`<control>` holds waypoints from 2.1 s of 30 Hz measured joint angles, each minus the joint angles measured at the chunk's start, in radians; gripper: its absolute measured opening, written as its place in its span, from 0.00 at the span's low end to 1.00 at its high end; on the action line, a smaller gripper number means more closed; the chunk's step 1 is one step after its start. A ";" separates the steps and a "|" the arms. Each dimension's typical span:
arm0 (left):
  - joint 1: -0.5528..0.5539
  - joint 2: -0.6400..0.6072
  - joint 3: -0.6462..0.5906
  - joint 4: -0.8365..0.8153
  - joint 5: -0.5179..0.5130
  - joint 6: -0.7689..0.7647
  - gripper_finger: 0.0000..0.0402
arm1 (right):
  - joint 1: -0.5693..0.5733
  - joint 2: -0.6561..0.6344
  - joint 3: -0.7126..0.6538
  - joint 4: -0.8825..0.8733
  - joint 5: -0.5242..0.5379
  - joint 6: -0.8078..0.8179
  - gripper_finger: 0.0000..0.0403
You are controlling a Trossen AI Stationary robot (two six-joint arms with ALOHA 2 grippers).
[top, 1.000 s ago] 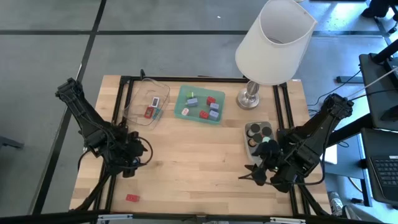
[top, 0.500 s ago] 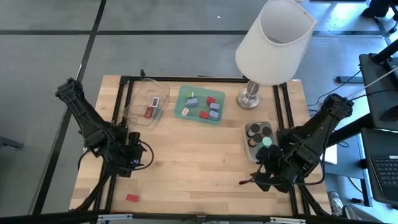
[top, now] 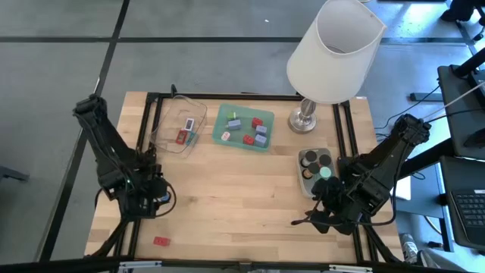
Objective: Pick & Place Office items
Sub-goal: Put the blue hourglass into the gray bin
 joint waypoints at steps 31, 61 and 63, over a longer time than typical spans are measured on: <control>-0.142 0.125 -0.074 -0.058 0.047 -0.259 0.87 | 0.000 0.000 0.000 0.013 0.003 0.000 0.77; -0.109 0.176 -0.073 -0.005 -0.030 -0.289 0.51 | 0.000 0.000 0.000 0.013 0.002 0.000 0.77; -0.058 0.176 -0.071 0.019 -0.097 -0.306 0.51 | 0.000 0.000 0.000 0.012 0.002 0.000 0.77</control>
